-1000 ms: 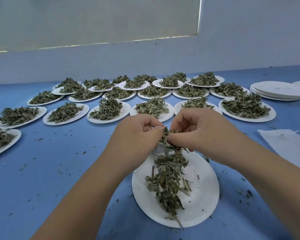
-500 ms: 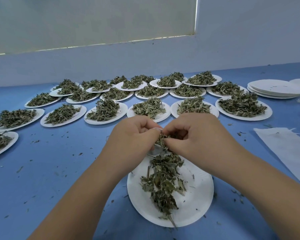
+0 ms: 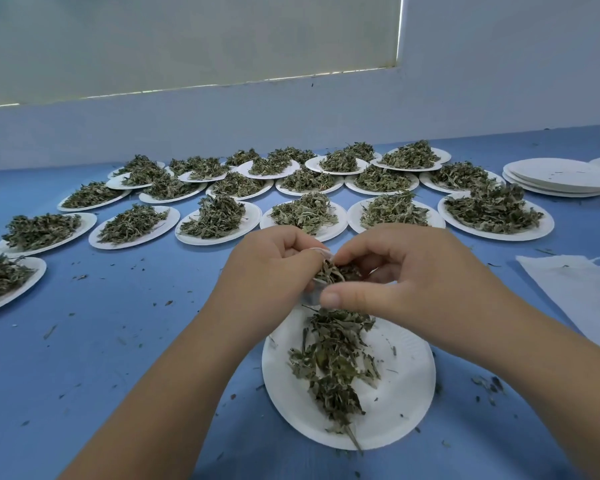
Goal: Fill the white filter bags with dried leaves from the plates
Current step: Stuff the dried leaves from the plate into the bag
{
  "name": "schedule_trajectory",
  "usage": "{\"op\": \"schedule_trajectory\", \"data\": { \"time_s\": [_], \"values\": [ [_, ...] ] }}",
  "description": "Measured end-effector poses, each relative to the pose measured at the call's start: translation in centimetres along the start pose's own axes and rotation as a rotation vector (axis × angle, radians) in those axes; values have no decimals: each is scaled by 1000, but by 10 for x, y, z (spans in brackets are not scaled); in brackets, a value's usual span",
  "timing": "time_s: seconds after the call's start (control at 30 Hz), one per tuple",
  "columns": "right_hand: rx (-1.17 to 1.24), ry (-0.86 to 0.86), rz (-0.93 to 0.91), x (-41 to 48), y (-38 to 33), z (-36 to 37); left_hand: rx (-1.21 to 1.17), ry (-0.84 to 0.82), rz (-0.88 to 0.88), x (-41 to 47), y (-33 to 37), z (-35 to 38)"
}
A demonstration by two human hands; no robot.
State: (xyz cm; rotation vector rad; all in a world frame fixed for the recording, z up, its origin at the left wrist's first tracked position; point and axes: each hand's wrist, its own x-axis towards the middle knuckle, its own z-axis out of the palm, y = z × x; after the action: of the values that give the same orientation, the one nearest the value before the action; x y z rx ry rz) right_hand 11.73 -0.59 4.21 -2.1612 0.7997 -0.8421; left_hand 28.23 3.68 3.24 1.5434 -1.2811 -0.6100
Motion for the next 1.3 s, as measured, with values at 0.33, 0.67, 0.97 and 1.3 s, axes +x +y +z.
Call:
{"op": "schedule_trajectory", "data": {
  "time_s": [0.33, 0.67, 0.97, 1.3],
  "values": [
    [-67, 95, 26, 2, 7, 4, 11, -26, 11, 0, 0, 1],
    [-286, 120, -103, 2, 5, 8, -8, -41, 6, -4, 3, 2],
    [-401, 88, -90, 2, -2, 13, -69, -34, -9, -6, 7, 5],
    [-429, 45, -31, 3, -4, 9, -47, -20, 0, -8, 7, 10]
  ]
}}
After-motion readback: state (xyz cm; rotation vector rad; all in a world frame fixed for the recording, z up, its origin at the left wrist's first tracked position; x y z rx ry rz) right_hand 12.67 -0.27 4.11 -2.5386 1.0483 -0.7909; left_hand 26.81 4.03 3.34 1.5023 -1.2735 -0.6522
